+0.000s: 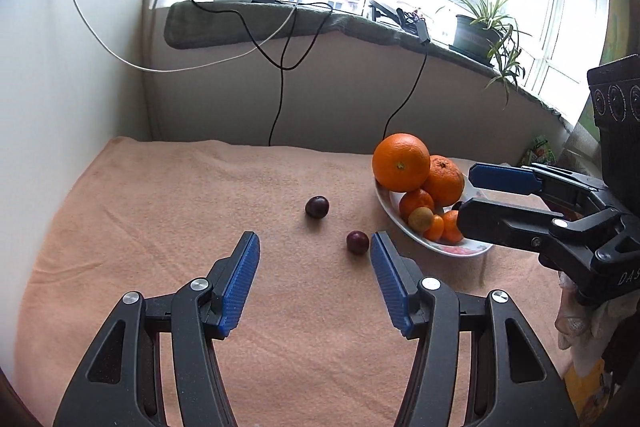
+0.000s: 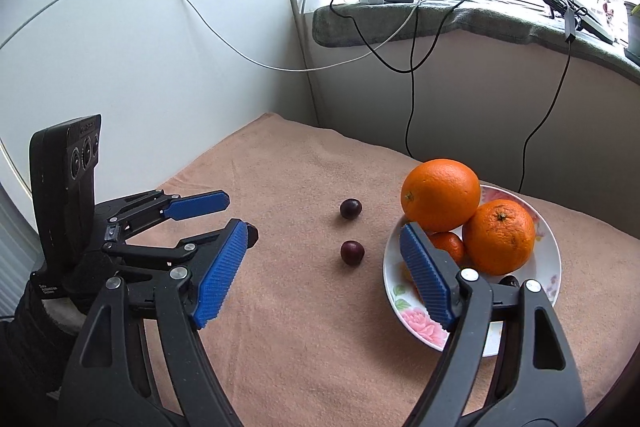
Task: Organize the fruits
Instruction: 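Move the left gripper back toward the dark plums on the towel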
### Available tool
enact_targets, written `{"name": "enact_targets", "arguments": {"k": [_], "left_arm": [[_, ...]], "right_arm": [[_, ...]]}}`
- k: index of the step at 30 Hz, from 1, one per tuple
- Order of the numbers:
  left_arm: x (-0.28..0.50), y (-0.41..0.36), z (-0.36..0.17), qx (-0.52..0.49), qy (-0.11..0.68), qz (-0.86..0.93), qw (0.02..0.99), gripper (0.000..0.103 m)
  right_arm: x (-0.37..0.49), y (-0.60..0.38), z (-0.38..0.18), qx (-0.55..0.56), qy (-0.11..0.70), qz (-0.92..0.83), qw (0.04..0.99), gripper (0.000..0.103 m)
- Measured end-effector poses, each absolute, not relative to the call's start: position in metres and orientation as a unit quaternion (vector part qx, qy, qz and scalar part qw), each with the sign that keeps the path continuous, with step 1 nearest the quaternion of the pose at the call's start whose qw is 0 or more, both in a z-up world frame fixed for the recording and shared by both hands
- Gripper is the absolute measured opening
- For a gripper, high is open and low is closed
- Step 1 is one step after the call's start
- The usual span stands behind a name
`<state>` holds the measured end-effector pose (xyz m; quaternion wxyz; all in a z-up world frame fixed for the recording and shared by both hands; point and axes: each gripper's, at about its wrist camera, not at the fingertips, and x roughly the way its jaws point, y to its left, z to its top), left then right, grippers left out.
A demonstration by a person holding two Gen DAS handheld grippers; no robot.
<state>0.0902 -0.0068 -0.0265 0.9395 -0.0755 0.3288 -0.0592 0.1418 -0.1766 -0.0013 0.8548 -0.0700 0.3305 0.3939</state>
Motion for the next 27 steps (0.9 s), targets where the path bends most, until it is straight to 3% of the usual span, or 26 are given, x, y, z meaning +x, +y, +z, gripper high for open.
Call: {"name": "enact_targets", "arguments": {"k": [2,4,8,10,18,27], "left_arm": [[0.096,0.001,-0.030,-0.078,0.335,-0.061,0.937,0.050],[0.102,0.005,-0.033,-0.071,0.342,-0.065,0.935,0.046],[0.118,0.009,-0.038,-0.058,0.353,-0.085,0.930,0.039],[0.126,0.011,-0.040,-0.059,0.359,-0.099,0.926,0.038],[0.157,0.009,-0.055,-0.051,0.381,-0.139,0.913,0.033],[0.180,0.003,-0.064,-0.046,0.392,-0.170,0.903,0.030]], "right_arm": [[0.141,-0.169,-0.006,-0.078,0.335,0.395,0.852,0.076],[0.142,-0.163,-0.014,-0.076,0.350,0.399,0.844,0.063],[0.141,-0.153,-0.038,-0.068,0.374,0.386,0.841,0.056],[0.142,-0.150,-0.048,-0.059,0.384,0.369,0.844,0.048],[0.153,-0.137,-0.074,-0.042,0.412,0.304,0.858,0.040],[0.157,-0.124,-0.081,-0.060,0.408,0.254,0.875,0.040]]}}
